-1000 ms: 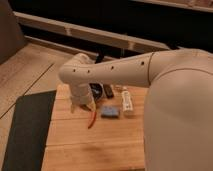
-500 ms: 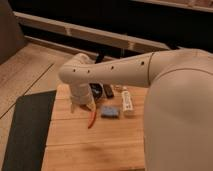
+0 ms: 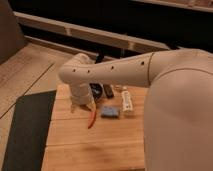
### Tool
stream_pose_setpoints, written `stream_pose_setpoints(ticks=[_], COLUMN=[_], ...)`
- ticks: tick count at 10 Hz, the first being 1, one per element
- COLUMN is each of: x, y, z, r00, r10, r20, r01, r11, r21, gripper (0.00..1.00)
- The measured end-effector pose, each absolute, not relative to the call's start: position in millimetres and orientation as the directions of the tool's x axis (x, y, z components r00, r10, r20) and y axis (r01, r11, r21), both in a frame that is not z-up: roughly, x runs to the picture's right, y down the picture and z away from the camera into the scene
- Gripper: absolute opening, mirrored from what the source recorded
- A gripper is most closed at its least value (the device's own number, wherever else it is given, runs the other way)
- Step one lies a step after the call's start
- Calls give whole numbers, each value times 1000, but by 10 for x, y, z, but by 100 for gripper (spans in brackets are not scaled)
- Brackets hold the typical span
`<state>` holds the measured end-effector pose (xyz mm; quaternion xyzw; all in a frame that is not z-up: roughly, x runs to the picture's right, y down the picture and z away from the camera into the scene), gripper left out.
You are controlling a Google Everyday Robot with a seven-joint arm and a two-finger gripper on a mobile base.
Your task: Place the bottle in the ceramic bowl
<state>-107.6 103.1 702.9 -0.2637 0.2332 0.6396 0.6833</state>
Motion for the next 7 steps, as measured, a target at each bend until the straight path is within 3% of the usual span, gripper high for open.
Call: stream_pose_setpoints(ticks=[4,7], x=[-1073,-802], y=[988,176], z=[7081,7652], r00=[79,101], r10=[758,855], r20=[-648,-509], r01=[-997,-995], r11=[52,79], r21=[-61,-65], gripper=[65,65])
